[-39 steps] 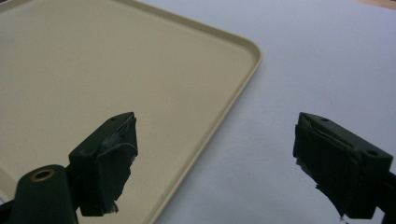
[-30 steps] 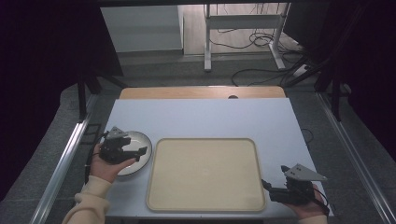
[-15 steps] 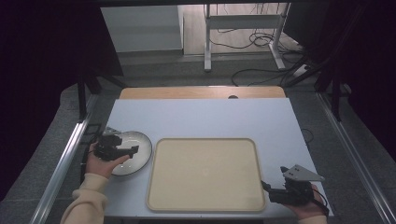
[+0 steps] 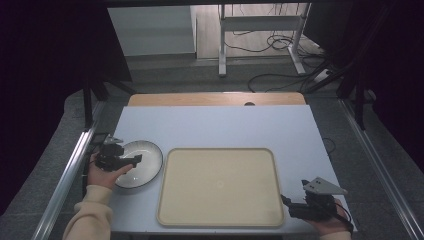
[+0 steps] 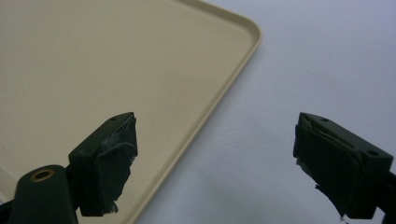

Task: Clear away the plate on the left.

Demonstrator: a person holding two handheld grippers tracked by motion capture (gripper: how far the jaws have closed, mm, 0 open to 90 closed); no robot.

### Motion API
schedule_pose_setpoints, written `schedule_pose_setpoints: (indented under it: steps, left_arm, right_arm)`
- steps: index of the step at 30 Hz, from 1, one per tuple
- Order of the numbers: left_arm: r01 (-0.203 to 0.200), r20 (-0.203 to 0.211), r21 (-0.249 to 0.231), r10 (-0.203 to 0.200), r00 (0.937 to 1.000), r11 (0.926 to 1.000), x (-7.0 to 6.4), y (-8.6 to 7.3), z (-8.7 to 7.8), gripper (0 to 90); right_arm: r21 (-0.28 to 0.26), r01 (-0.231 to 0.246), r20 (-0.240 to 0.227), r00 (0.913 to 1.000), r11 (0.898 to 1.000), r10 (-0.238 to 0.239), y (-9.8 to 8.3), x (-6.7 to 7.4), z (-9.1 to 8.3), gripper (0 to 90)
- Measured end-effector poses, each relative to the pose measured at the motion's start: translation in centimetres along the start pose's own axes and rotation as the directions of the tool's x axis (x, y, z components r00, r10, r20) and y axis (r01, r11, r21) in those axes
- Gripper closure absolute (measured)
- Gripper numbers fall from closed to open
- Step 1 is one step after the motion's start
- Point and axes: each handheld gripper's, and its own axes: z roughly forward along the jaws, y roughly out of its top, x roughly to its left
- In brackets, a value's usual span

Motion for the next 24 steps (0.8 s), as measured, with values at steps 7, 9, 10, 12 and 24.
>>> schedule_pose_setpoints:
  steps: [7, 9, 10, 12, 24]
  left_arm:
    - [0.024, -0.031, 0.007, -0.023, 0.9993, 0.9997, 1.2, -0.3, -0.1, 22.9]
    - [0.042, -0.043, 0.009, -0.042, 0.9982, 0.9991, 1.8, -0.5, -0.1, 23.0]
    - [0.051, -0.048, 0.01, -0.05, 0.9976, 0.9986, 2.1, -0.6, -0.2, 23.1]
    - [0.068, -0.055, 0.013, -0.067, 0.9963, 0.9976, 2.7, -0.9, -0.2, 23.2]
    - [0.149, -0.067, 0.017, -0.147, 0.9868, 0.9888, 4.7, -2.0, 0.0, 23.3]
  right_arm:
    - [0.004, -0.01, 0.016, 0.9998, 1.0, 0.01, -0.1, -0.2, -0.1, 13.7]
    - [0.006, -0.008, 0.015, 0.9999, 1.0, 0.008, -0.1, -0.2, -0.1, 13.7]
    - [0.007, -0.007, 0.014, 0.9999, 1.0, 0.007, -0.1, -0.2, 0.0, 13.7]
    - [0.009, -0.007, 0.013, 0.9999, 1.0, 0.007, -0.2, -0.3, 0.0, 13.7]
    - [0.015, -0.009, 0.016, 0.9998, 1.0, 0.009, -0.2, -0.3, 0.0, 13.7]
